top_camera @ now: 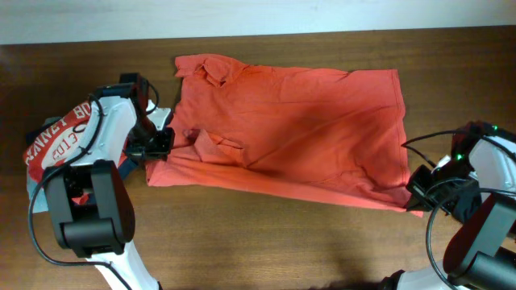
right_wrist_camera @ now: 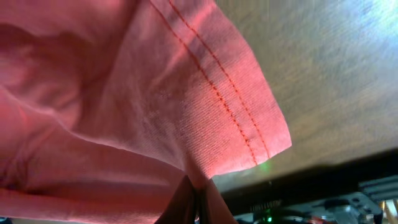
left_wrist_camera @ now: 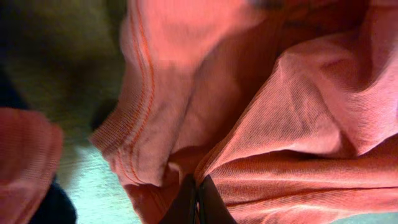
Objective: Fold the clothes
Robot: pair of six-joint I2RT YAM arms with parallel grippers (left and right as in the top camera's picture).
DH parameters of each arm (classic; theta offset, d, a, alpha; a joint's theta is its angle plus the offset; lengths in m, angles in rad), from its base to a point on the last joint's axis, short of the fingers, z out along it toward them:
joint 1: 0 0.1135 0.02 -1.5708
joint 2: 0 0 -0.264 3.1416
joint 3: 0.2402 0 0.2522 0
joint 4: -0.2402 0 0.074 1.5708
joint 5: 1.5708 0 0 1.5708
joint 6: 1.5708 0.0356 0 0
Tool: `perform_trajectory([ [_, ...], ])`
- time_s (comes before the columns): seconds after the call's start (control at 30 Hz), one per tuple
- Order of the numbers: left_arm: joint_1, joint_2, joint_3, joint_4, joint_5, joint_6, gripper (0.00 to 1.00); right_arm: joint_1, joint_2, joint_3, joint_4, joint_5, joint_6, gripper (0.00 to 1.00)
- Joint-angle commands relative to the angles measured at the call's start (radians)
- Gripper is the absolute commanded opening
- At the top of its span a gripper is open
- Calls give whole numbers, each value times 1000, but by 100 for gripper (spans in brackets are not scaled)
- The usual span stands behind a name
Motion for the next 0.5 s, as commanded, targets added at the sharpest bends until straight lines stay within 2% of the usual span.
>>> perform_trajectory([
  [0.0, 6, 5, 38, -1, 6, 28, 1, 5, -13, 27, 25, 37, -15, 4],
  [0.23, 6, 5, 40, -1, 6, 29, 0, 28, -13, 27, 145, -2, -40, 4],
  [0.47, 6, 5, 40, -2, -3, 29, 0, 119, -12, 27, 317, -53, -40, 4],
])
